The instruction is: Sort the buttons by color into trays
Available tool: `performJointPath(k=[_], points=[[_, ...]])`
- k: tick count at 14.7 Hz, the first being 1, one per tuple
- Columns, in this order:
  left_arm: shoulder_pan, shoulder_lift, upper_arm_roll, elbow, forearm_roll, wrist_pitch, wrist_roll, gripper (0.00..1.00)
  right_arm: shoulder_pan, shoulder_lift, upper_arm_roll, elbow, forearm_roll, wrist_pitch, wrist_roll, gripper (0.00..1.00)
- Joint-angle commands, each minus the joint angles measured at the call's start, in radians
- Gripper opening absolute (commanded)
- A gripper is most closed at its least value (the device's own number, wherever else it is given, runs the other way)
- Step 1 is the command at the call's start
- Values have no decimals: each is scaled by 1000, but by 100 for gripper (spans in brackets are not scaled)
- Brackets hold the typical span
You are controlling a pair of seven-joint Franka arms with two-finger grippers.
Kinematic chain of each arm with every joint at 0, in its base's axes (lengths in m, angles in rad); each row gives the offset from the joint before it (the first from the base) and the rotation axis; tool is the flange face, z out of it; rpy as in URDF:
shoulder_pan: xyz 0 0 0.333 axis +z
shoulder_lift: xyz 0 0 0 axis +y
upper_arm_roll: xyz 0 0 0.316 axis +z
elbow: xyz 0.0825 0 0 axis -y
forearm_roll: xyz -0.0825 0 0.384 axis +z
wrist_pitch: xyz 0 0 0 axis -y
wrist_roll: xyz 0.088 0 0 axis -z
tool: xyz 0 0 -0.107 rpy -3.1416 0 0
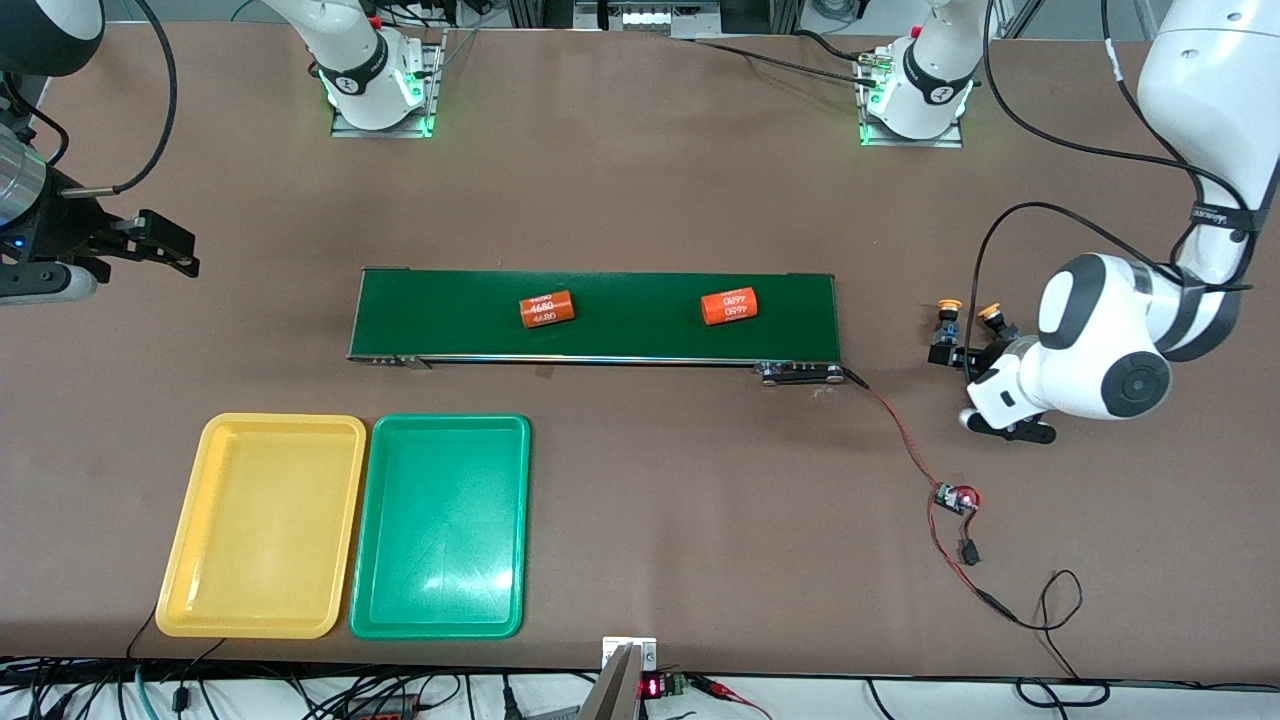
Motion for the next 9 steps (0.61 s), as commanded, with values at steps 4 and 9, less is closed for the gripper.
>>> performJointPath(k=[4, 9], points=[[59, -94, -19, -193, -1, 133, 3, 100, -8, 12, 3, 5, 38, 8, -18, 100], [79, -97, -19, -263, -1, 195, 9, 100, -8, 12, 5, 5, 40, 8, -16, 100]])
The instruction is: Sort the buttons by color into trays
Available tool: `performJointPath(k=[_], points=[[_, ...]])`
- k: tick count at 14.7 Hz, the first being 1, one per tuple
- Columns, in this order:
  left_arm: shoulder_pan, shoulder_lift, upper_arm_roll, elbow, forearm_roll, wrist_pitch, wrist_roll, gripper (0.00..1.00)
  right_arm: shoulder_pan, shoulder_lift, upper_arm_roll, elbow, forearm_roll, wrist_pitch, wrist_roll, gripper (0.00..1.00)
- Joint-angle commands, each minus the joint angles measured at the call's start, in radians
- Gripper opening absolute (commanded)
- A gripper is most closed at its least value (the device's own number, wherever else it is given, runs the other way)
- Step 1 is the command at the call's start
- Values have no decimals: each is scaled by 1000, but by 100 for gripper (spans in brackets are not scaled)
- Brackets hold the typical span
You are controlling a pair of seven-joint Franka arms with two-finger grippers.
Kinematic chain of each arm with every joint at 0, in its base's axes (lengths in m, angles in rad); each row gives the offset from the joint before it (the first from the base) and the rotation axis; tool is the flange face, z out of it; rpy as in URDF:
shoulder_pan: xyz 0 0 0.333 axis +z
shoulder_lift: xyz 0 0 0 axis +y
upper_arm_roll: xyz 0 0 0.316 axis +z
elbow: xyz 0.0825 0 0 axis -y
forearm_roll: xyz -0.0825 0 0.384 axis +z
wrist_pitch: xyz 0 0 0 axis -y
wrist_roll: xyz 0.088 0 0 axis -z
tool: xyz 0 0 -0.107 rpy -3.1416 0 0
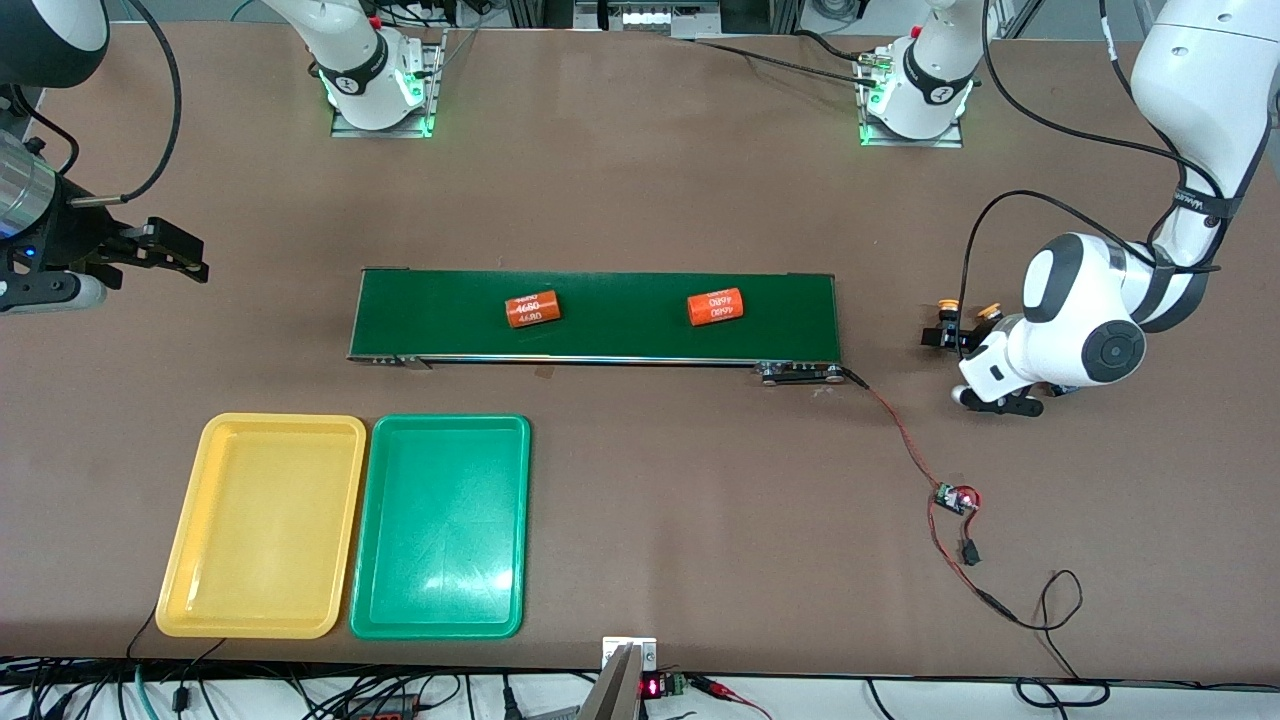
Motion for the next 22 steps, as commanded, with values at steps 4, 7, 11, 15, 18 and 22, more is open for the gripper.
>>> performJointPath(k=[4, 7, 11, 15, 18, 22], points=[[25, -42, -17, -109, -3, 79, 1, 100, -8, -2, 5, 5, 17, 2, -18, 100], [32, -57, -18, -140, -4, 85, 2, 100, -8, -2, 5, 5, 19, 2, -18, 100], [31, -36, -17, -154, -3, 139, 18, 87, -8, -2, 5, 5, 17, 3, -16, 100], [29, -22, -17, -139, 5, 136, 19, 49, -6, 0, 5, 5, 17, 3, -16, 100], [31, -20, -17, -137, 6, 134, 22, 24, -5, 0, 5, 5, 19, 3, -13, 100], [19, -50, -70, -77, 5, 79, 5, 2, 0, 0, 6, 5, 19, 3, -6, 100]])
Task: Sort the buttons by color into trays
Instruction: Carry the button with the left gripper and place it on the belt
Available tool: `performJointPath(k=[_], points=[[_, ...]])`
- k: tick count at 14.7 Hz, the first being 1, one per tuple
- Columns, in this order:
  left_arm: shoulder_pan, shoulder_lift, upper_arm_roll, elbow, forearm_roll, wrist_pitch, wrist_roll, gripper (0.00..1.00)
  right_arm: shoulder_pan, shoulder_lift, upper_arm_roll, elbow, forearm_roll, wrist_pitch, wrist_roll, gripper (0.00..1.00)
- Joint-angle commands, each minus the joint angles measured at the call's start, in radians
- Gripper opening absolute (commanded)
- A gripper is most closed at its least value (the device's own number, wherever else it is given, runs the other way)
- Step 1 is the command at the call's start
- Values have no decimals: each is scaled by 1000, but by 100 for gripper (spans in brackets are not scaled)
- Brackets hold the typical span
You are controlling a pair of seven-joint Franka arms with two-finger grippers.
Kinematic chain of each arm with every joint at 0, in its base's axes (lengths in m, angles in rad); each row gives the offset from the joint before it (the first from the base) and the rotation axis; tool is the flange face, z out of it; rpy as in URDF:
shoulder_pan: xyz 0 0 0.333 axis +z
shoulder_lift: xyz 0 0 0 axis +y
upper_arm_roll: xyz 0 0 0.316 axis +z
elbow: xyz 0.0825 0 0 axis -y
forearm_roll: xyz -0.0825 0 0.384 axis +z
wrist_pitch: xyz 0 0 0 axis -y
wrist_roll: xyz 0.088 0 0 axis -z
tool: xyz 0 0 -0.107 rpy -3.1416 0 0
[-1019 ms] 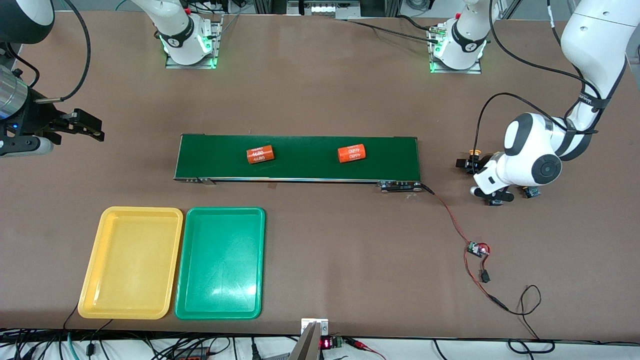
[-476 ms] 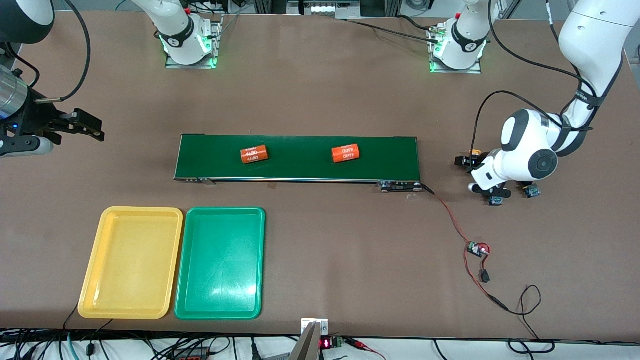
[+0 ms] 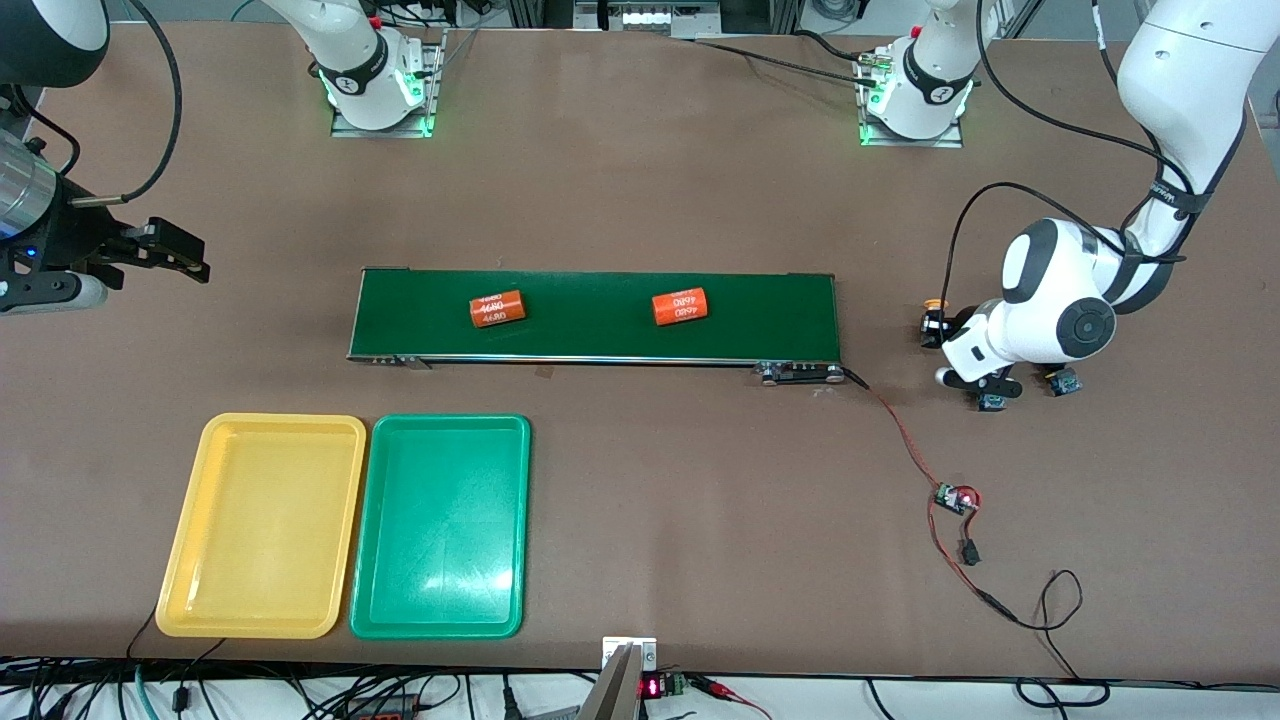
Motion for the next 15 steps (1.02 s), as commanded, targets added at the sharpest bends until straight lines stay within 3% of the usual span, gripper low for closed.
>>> performJointPath(k=[1, 6, 9, 15], points=[[2, -32, -70, 74, 3, -103, -8, 2, 2, 0, 7, 5, 16, 2, -4, 100], [-43, -20, -265, 283, -2, -323, -207, 1, 3, 0, 12, 7, 16, 2, -1, 100], [-172, 6, -265, 308, 0, -326, -374, 1, 2, 0, 13, 7, 16, 2, -3, 100], [-243, 81, -263, 309, 3, -219, -441, 2, 6, 0, 15, 7, 16, 2, -3, 100]])
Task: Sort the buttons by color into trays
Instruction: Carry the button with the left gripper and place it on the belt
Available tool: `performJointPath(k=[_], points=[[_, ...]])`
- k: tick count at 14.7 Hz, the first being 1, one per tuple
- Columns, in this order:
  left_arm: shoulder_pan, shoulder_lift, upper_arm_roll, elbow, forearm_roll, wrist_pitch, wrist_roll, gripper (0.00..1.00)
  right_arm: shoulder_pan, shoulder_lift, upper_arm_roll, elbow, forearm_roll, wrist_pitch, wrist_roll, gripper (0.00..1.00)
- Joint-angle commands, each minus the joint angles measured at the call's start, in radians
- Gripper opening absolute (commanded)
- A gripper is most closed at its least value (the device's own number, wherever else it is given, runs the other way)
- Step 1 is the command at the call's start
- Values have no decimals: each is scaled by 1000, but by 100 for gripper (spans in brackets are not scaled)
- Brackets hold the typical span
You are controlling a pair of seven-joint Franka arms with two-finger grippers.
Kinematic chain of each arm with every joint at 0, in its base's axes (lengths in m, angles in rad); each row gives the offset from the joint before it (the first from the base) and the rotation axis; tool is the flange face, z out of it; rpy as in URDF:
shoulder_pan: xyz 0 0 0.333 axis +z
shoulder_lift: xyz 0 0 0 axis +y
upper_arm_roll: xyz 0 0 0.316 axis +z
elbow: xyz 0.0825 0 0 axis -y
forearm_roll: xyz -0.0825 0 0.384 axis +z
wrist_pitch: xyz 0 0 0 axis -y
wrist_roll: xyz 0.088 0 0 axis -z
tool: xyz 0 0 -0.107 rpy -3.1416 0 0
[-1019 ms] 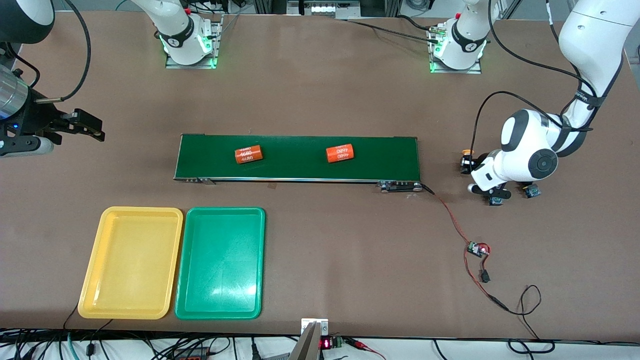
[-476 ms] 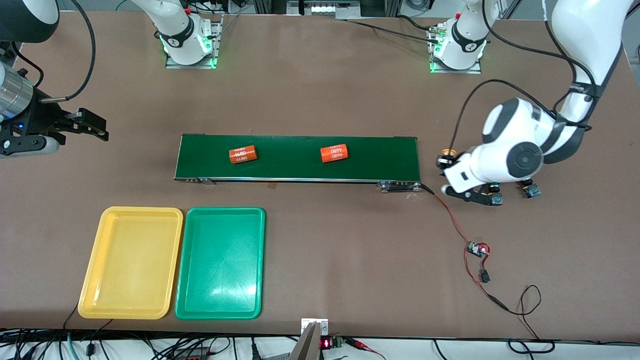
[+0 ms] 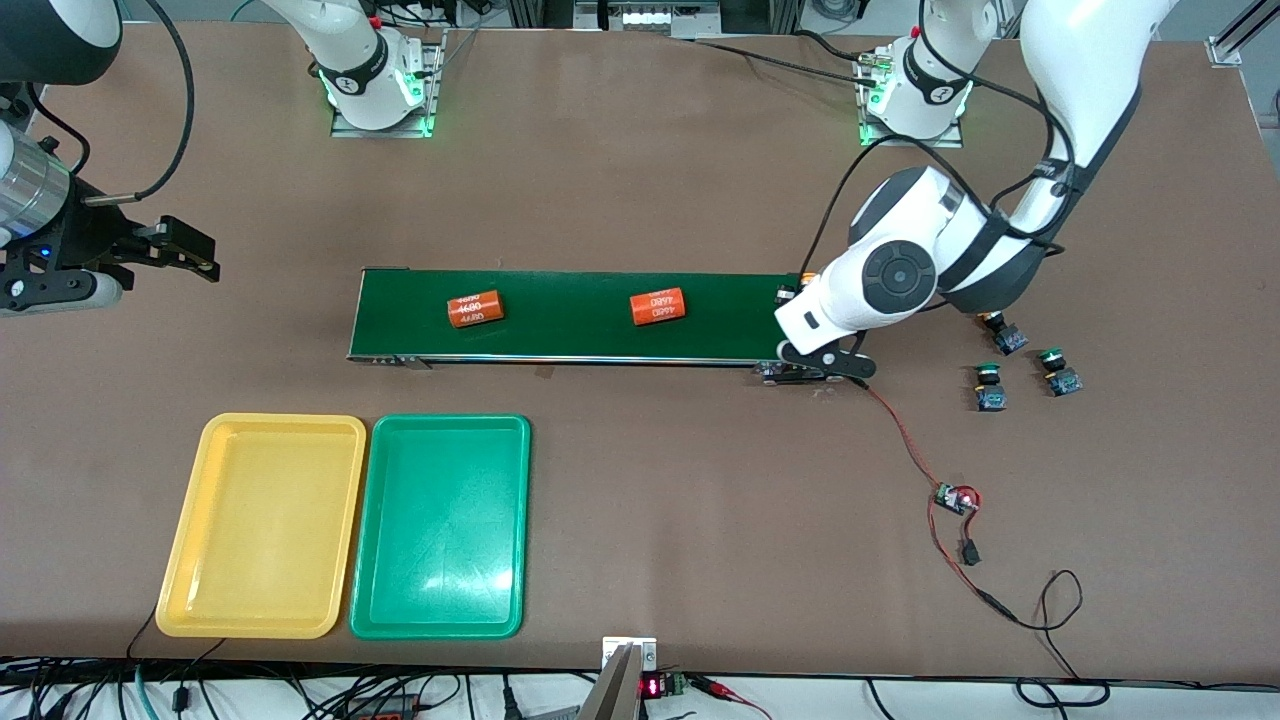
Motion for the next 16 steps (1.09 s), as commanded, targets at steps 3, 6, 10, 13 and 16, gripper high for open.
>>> performJointPath(k=[3, 6, 10, 13, 16], points=[[-33, 85, 16, 22, 8, 90, -54, 2, -2, 0, 2, 7, 13, 0, -21, 100], [-33, 94, 38, 27, 6, 93, -54, 28, 1, 3, 5, 4, 12, -12, -33, 100], [-25, 106, 36, 28, 6, 88, -70, 100, -7, 32, 3, 2, 12, -14, -50, 100], [-4, 59, 38, 33, 6, 81, -77, 100, -7, 50, 3, 1, 10, -73, -96, 100], [93, 51, 32, 79, 8, 49, -71, 100, -11, 52, 3, -2, 12, -92, -95, 100]])
